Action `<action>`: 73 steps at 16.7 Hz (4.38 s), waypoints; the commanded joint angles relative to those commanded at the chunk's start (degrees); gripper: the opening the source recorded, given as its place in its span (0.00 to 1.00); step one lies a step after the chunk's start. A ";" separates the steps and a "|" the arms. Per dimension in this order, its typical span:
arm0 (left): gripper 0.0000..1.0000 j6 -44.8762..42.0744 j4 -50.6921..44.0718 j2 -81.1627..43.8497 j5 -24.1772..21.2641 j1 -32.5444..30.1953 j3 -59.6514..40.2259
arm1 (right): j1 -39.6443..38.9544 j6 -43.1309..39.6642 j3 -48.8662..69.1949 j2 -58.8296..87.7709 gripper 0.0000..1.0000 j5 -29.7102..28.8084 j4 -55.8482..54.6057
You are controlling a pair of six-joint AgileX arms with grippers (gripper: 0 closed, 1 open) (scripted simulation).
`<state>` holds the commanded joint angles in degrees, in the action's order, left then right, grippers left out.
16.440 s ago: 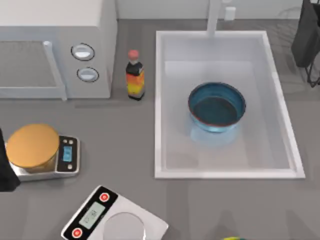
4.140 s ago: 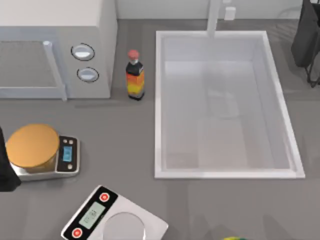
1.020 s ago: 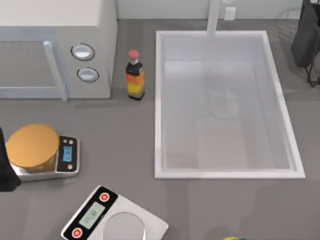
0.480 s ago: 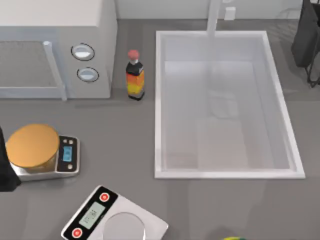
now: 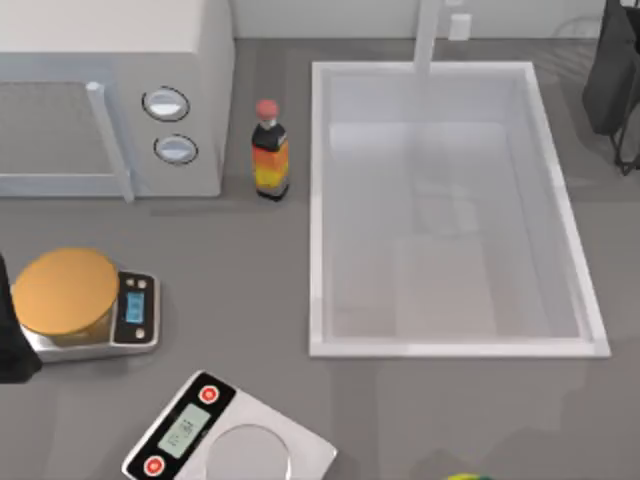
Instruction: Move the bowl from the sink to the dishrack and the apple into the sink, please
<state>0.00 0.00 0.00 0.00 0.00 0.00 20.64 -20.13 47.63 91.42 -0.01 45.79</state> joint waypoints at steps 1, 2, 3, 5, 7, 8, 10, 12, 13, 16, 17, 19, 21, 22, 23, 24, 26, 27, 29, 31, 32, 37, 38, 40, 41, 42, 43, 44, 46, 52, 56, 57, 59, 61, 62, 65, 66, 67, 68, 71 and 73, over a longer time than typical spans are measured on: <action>1.00 0.00 0.00 0.00 0.00 0.00 0.00 | 0.01 0.03 -1.40 1.22 1.00 0.00 -2.58; 1.00 0.00 0.00 0.00 0.00 0.00 0.00 | 0.02 0.05 -2.73 2.40 1.00 0.00 -5.02; 1.00 0.00 0.00 0.00 0.00 0.00 0.00 | 0.03 0.08 -3.94 3.48 1.00 0.00 -7.23; 1.00 0.00 0.00 0.00 0.00 0.00 0.00 | 0.05 0.11 -5.78 5.15 1.00 0.00 -10.58; 1.00 0.00 0.00 0.00 0.00 0.00 0.00 | 0.06 0.12 -6.53 5.85 1.00 0.00 -11.96; 1.00 0.00 0.00 0.00 0.00 0.00 0.00 | 0.06 0.12 -6.53 5.85 1.00 0.00 -11.96; 1.00 0.00 0.00 0.00 0.00 0.00 0.00 | 0.06 0.12 -6.53 5.85 1.00 0.00 -11.96; 1.00 0.00 0.00 0.00 0.00 0.00 0.00 | 0.06 0.12 -6.53 5.85 0.85 0.00 -11.96; 1.00 0.00 0.00 0.00 0.00 0.00 0.00 | 0.06 0.12 -6.53 5.85 0.77 0.00 -11.96; 1.00 0.00 0.00 0.00 0.00 0.00 0.00 | 0.06 0.12 -6.53 5.85 0.55 0.00 -11.96; 1.00 0.00 0.00 0.00 0.00 0.00 0.00 | 0.06 0.12 -6.53 5.85 0.47 0.00 -11.96; 1.00 0.00 0.00 0.00 0.00 0.00 0.00 | 0.06 0.12 -6.53 5.85 0.32 0.00 -11.96; 1.00 0.00 0.00 0.00 0.00 0.00 0.00 | 0.06 0.12 -6.53 5.85 0.17 0.00 -11.96; 1.00 0.00 0.00 0.00 0.00 0.00 0.00 | 0.06 0.12 -6.53 5.85 0.10 0.00 -11.96; 1.00 0.00 0.00 0.00 0.00 0.00 0.00 | 0.06 0.12 -6.53 5.85 0.02 0.00 -11.96; 1.00 0.00 0.00 0.00 0.00 0.00 0.00 | 0.06 0.12 -6.53 5.85 0.00 0.00 -11.96; 1.00 0.00 0.00 0.00 0.00 0.00 0.00 | 0.06 0.12 -6.53 5.85 0.00 0.00 -11.96; 1.00 0.00 0.00 0.00 0.00 0.00 0.00 | 0.06 0.12 -6.53 5.85 0.00 0.00 -11.96; 1.00 0.00 0.00 0.00 0.00 0.00 0.00 | 0.06 0.12 -6.53 5.85 0.00 0.00 -11.96; 1.00 0.00 0.00 0.00 0.00 0.00 0.00 | 0.06 0.12 -6.53 5.85 0.00 0.00 -11.96; 1.00 0.00 0.00 0.00 0.00 0.00 0.00 | -0.43 2.23 -2.90 1.25 0.00 0.86 -9.05; 1.00 0.00 0.00 0.00 0.00 0.00 0.00 | -0.33 2.11 0.72 -0.48 0.00 0.87 -3.42; 1.00 0.00 0.00 0.00 0.00 0.00 0.00 | -0.30 2.07 2.15 -1.22 0.00 0.87 -1.21; 1.00 0.00 0.00 0.00 0.00 0.00 0.00 | -0.25 1.99 5.30 -2.90 0.00 0.88 3.61; 1.00 0.00 0.00 0.00 0.00 0.00 0.00 | -0.23 1.96 6.89 -3.78 0.00 0.88 6.05; 1.00 0.00 0.00 0.00 0.00 0.00 0.00 | -0.21 1.93 8.43 -4.66 0.00 0.89 8.41; 1.00 0.00 0.00 0.00 0.00 0.00 0.00 | -0.20 1.90 9.85 -5.49 0.00 0.89 10.59; 1.00 0.00 0.00 0.00 0.00 0.00 0.00 | -0.20 1.88 11.08 -6.24 0.00 0.89 12.50; 1.00 0.00 0.00 0.00 0.00 0.00 0.00 | -0.19 1.86 12.77 -7.30 0.00 0.89 15.19; 1.00 0.00 0.00 0.00 0.00 0.00 0.00 | -0.32 1.97 13.00 -7.30 0.00 0.92 15.65; 1.00 0.00 0.00 0.00 0.00 0.00 0.00 | -5.68 2.81 12.97 -6.55 0.00 -1.23 9.60; 1.00 0.00 0.00 0.00 0.00 0.00 0.00 | -8.24 3.28 12.91 -6.15 0.00 -2.30 6.59; 1.00 0.00 0.00 0.00 0.00 0.00 0.00 | -14.26 4.55 12.70 -5.07 0.00 -5.06 -1.18; 1.00 0.00 0.00 0.00 0.00 0.00 0.00 | -21.03 6.25 12.18 -3.77 0.00 -8.54 -11.24; 1.00 0.00 0.00 0.00 0.00 0.00 0.00 | -24.56 7.25 11.74 -3.13 0.00 -10.50 -17.11; 1.00 0.00 0.00 0.00 0.00 0.00 0.00 | -35.02 10.64 9.54 -1.62 0.00 -16.86 -37.82; 1.00 0.00 0.00 0.00 0.00 0.00 0.00 | -38.29 11.84 8.50 -1.30 0.00 -19.04 -45.26; 1.00 0.00 0.00 0.00 0.00 0.00 0.00 | -41.37 13.02 7.33 -1.10 0.00 -21.21 -52.50; 1.00 0.00 0.00 0.00 0.00 0.00 0.00 | -44.23 14.17 6.03 -0.98 0.00 -23.34 -59.27; 1.00 0.00 0.00 0.00 0.00 0.00 0.00 | -51.20 17.25 1.59 -0.98 0.00 -29.32 -76.32; 1.00 0.00 0.00 0.00 0.00 0.00 0.00 | -54.34 18.89 -1.45 -0.90 0.00 -32.80 -84.86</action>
<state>0.00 0.00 0.00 0.00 0.00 0.00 -33.69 -1.24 46.19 90.53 -32.81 -39.07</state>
